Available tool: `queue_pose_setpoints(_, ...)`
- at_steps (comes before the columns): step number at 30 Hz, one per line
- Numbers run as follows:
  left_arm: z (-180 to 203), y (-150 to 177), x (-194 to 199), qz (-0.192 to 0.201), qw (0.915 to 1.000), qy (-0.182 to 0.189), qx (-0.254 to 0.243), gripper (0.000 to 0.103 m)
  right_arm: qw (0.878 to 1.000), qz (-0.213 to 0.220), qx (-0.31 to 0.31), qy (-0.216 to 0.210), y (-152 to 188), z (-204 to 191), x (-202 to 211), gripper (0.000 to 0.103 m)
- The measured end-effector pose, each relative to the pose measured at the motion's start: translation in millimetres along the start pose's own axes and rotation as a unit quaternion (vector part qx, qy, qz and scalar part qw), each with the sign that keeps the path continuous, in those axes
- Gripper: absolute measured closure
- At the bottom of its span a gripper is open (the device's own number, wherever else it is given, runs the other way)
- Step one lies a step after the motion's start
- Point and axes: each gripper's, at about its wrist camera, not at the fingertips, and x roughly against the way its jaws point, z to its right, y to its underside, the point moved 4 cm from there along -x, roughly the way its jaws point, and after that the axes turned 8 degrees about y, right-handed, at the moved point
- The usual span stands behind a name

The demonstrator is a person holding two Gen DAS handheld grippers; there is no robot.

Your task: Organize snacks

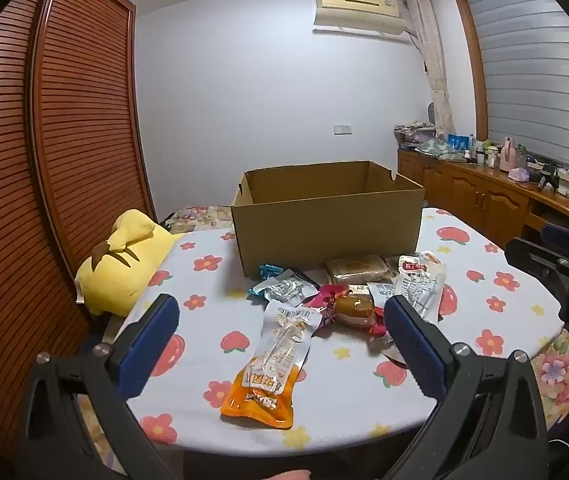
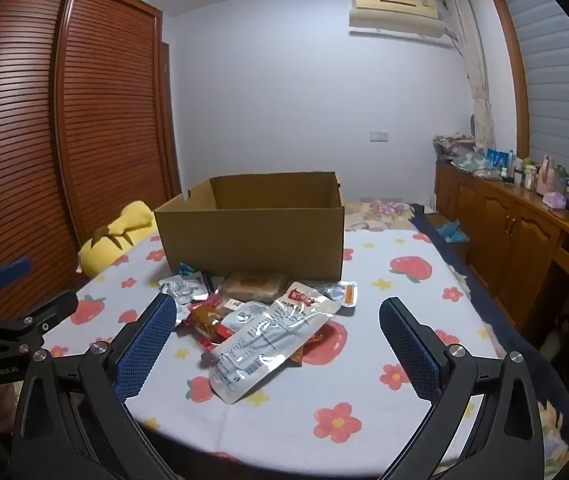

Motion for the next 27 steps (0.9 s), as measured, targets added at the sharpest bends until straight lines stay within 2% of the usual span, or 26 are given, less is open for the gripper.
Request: queue_pose_setpoints(27, -3.0, -5.8, 6.6, 0.005, 1.0, -0.001, 0.002, 0.0, 1.0, -0.002, 0.002, 0.002, 0.0, 1.3, 2.3, 0.0)
